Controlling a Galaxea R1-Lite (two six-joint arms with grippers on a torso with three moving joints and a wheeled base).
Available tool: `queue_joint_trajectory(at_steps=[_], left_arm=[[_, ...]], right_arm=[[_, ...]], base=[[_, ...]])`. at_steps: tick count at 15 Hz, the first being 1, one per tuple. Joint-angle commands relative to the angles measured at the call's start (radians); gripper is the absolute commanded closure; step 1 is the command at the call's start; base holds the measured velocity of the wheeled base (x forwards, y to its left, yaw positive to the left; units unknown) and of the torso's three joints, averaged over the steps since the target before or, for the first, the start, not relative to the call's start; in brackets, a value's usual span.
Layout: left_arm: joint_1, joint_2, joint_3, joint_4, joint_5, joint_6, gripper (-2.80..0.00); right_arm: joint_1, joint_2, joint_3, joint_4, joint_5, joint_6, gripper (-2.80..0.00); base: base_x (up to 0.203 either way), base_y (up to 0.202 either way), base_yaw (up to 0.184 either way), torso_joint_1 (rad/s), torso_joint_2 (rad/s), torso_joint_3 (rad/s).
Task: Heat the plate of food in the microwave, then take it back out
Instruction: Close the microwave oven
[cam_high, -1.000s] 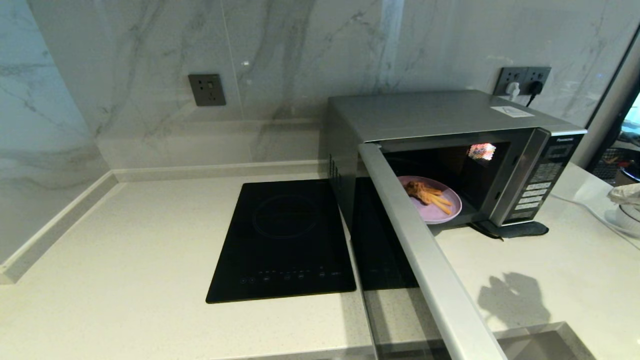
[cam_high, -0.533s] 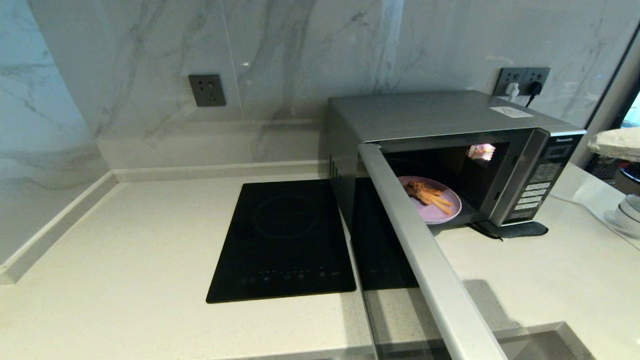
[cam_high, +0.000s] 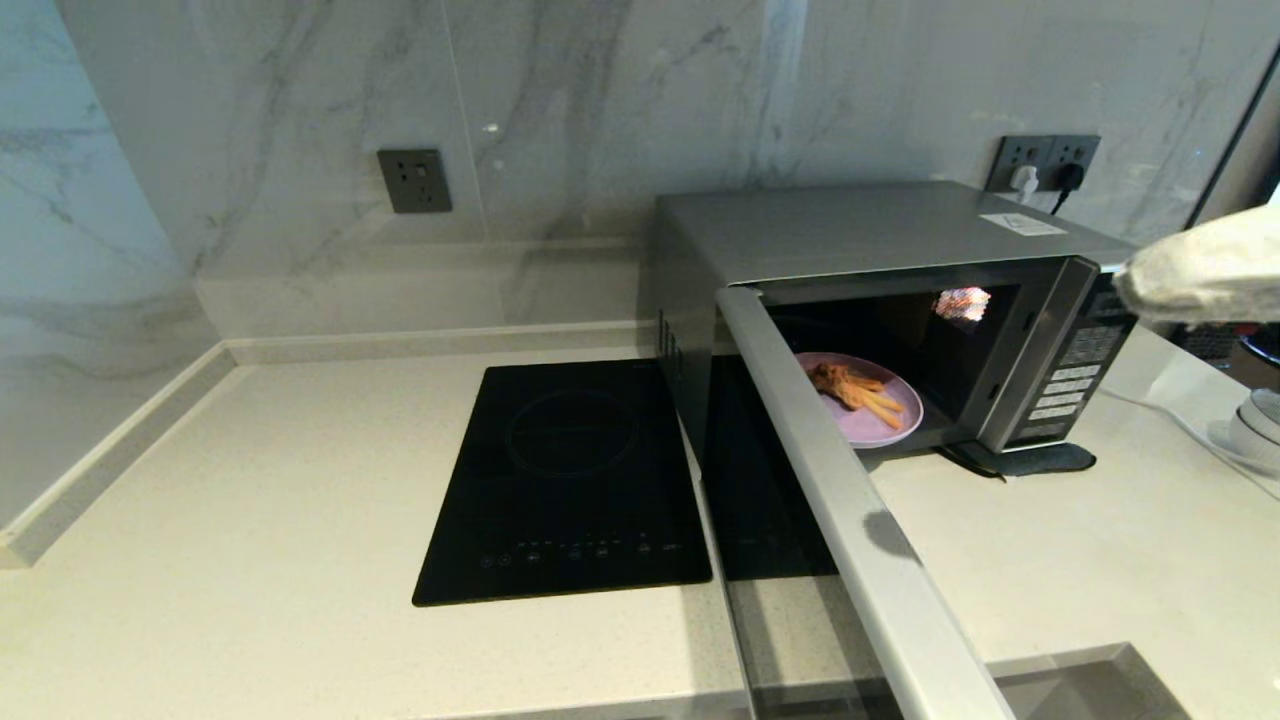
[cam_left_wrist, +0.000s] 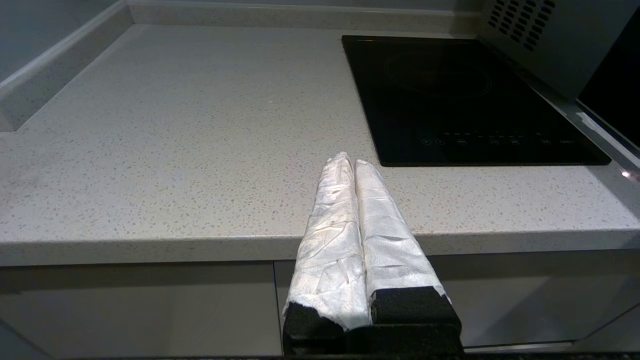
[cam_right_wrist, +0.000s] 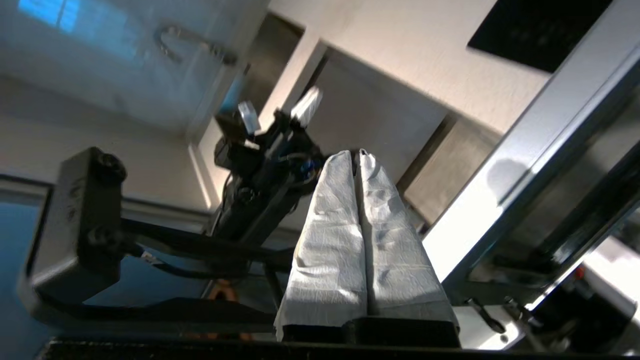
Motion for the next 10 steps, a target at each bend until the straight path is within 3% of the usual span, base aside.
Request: queue_joint_trajectory(at_steps=[1, 3, 6, 10], left_arm=[[0.000, 0.001, 0.000, 0.000, 0.001, -0.001, 0.00], [0.000, 0.001, 0.000, 0.000, 0.001, -0.001, 0.00], [0.000, 0.001, 0.000, 0.000, 0.001, -0.001, 0.00], [0.000, 0.001, 0.000, 0.000, 0.001, -0.001, 0.00]], right_arm=[[0.042, 0.093, -0.025, 0.035, -0.005, 0.008, 0.00], [0.072, 0.125, -0.025, 0.074, -0.046, 0.005, 0.00], [0.166, 0.164, -0.014, 0.114, -0.172, -0.040, 0.00], [0.203, 0.214, 0.000, 0.126, -0.194, -0.047, 0.00]], base=[[0.000, 0.000, 0.000, 0.000, 0.00, 0.000], [0.000, 0.000, 0.000, 0.000, 0.00, 0.000], [0.000, 0.000, 0.000, 0.000, 0.00, 0.000], [0.000, 0.000, 0.000, 0.000, 0.00, 0.000]])
